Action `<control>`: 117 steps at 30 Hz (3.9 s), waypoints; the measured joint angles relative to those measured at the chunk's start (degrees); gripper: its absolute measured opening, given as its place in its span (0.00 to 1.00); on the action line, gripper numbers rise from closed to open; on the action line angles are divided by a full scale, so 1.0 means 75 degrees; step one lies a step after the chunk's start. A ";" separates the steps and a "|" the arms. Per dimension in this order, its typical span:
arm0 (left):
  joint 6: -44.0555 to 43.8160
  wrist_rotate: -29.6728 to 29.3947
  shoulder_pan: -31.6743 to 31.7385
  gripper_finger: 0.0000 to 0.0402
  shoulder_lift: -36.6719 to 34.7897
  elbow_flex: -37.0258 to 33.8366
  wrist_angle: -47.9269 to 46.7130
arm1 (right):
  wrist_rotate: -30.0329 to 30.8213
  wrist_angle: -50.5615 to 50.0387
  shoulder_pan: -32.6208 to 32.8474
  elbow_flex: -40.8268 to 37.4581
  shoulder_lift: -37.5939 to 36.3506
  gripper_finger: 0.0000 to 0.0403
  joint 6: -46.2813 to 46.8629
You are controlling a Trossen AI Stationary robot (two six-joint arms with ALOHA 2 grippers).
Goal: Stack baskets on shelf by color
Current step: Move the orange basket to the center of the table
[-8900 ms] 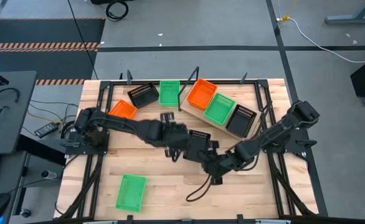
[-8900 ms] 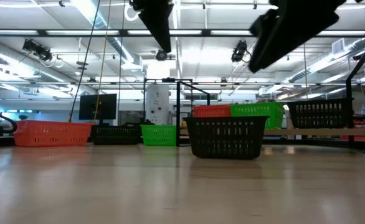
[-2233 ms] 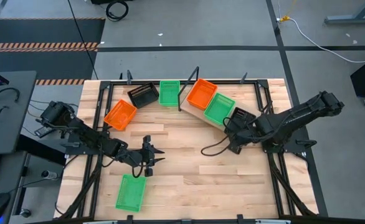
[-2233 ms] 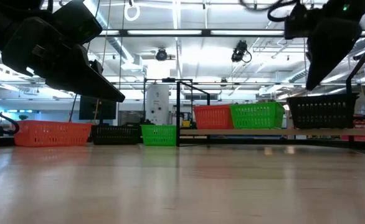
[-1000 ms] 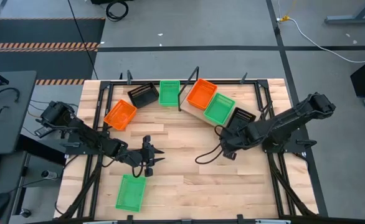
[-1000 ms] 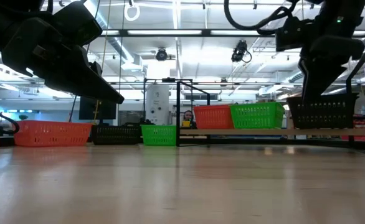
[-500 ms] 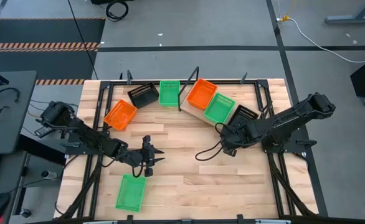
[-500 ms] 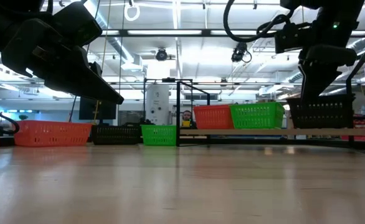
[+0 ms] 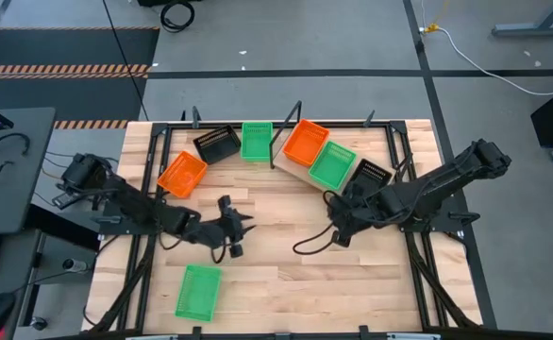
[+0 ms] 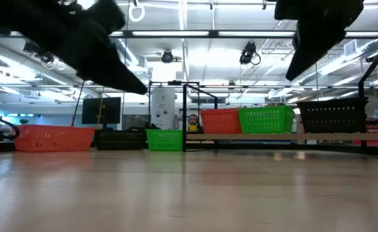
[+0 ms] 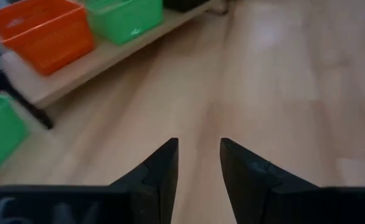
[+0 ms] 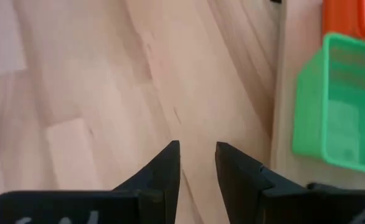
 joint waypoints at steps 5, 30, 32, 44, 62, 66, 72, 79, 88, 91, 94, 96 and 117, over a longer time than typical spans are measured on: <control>-0.0865 0.0002 0.1090 0.31 0.0000 0.1653 -0.4217 | 0.0191 0.0153 0.0044 0.0017 0.0000 0.27 -0.0280; 0.1593 0.3439 0.7090 0.31 0.0322 0.4249 -0.8650 | 0.0626 0.0351 0.0591 0.0017 0.0000 0.27 -0.1696; 0.1495 0.3459 0.7172 0.31 0.0473 0.4242 -0.9213 | 0.0634 0.0431 0.0591 0.0017 0.0000 0.27 -0.1796; 0.1249 0.3667 0.5978 0.31 0.0755 0.4238 -1.1662 | 0.0605 0.0494 0.0591 0.0017 0.0000 0.27 -0.2232; -0.0899 0.3656 0.5706 0.33 0.0755 0.2781 -1.1559 | 0.0596 0.0494 0.0591 0.0017 0.0000 0.27 -0.2749; -0.0810 0.3518 0.5798 0.36 0.0752 0.2590 -1.1112 | 0.0596 0.0500 0.0591 0.0017 0.0000 0.27 -0.2757; -0.0825 0.3217 0.6054 0.38 0.0749 0.2398 -1.1011 | 0.0559 0.0505 0.0597 0.0014 0.0000 0.27 -0.2595; -0.0815 0.2990 0.6075 0.36 0.0749 0.2510 -1.1442 | 0.0541 0.0555 0.0597 0.0014 0.0000 0.27 -0.2550; -0.1011 0.2228 0.5834 0.40 0.0746 0.2864 -1.1567 | 0.0533 0.0607 0.0597 0.0011 0.0000 0.27 -0.2539; -0.1009 0.2226 0.5908 0.44 0.0746 0.2720 -1.1224 | 0.0419 0.0607 0.0597 0.0011 0.0000 0.27 -0.2536; -0.1011 0.2227 0.6008 0.50 0.0746 0.2515 -1.0984 | 0.0337 0.0605 0.0597 0.0011 0.0000 0.27 -0.2535; -0.1011 0.2227 0.6070 0.55 0.0746 0.2369 -1.0930 | 0.0339 0.0606 0.0597 0.0011 0.0000 0.27 -0.2535; -0.1037 0.3699 0.5880 0.03 0.0746 0.1481 -0.9614 | 0.0401 0.0660 0.0597 0.0011 0.0000 0.27 -0.2561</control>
